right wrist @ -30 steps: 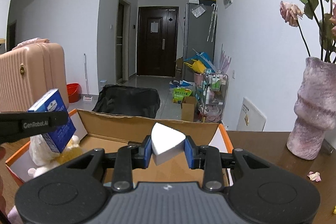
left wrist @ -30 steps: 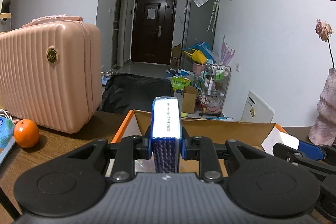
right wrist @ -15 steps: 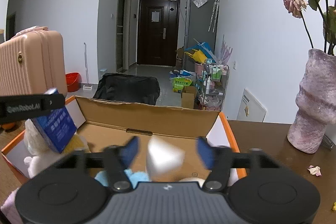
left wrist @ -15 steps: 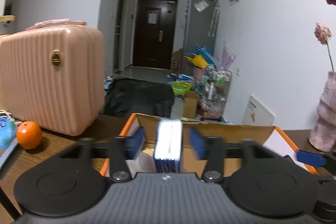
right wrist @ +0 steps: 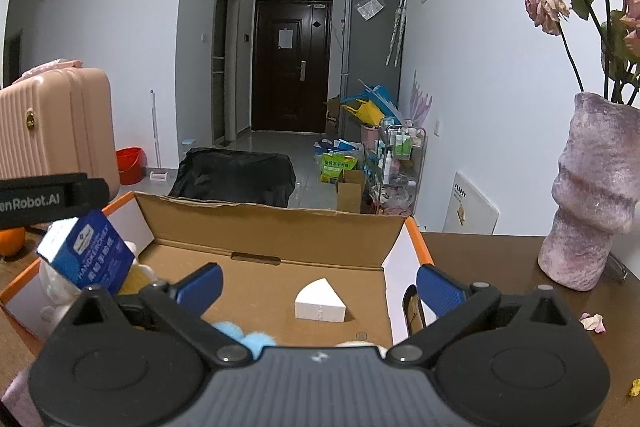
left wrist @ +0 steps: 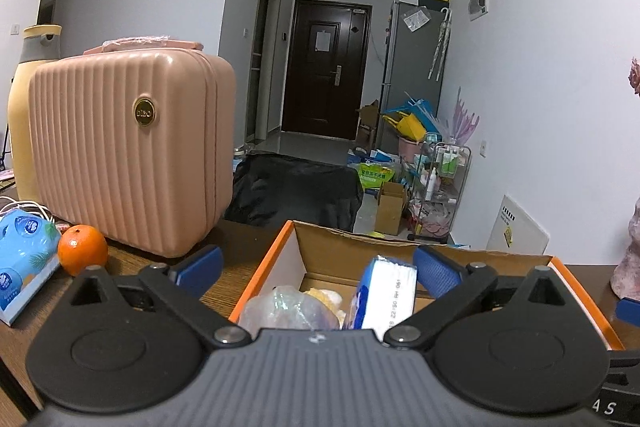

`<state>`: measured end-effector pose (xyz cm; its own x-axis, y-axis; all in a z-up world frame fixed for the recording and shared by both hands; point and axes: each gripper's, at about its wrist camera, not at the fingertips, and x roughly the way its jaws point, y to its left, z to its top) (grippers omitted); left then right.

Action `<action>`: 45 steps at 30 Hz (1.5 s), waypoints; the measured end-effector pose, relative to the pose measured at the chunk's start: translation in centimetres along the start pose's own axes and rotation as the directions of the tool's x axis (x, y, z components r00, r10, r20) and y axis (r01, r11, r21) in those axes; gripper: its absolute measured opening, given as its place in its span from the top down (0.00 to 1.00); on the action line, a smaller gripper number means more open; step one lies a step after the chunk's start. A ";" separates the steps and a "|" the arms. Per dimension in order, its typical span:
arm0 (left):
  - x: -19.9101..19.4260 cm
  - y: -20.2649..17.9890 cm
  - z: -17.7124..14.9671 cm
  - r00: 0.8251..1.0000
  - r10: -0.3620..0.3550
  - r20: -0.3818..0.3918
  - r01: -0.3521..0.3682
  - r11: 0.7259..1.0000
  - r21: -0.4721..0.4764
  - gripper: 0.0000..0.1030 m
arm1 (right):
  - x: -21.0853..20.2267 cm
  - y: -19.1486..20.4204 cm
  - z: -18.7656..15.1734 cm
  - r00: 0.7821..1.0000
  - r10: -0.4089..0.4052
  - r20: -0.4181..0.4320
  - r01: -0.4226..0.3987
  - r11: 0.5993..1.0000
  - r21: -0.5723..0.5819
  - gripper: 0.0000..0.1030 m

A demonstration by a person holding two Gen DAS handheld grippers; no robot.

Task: Organize soft objects
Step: 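Open both grippers to drop the milk carton and wedge sponge into the box, then withdraw both tools from the box toward the remaining soft items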

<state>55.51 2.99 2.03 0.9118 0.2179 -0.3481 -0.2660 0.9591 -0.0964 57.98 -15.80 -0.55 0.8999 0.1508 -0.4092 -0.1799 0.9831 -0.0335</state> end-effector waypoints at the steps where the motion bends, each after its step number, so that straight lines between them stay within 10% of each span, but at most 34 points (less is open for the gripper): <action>1: 0.0 0.0 0.0 1.000 -0.001 -0.001 0.001 1.000 0.000 0.00 | 0.0 0.0 0.0 1.000 0.000 0.000 0.000 1.000 0.001 0.00; 45: -10.4 1.2 -3.2 0.999 -0.027 0.038 0.026 1.000 0.016 0.00 | -11.0 -2.0 -3.6 0.997 0.039 0.067 -0.039 0.999 0.006 0.00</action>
<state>44.69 1.31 2.51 0.9298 0.1986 -0.3099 -0.2368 0.9673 -0.0908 47.05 -19.76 0.73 0.9169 0.1955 -0.3479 -0.2130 0.9770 -0.0123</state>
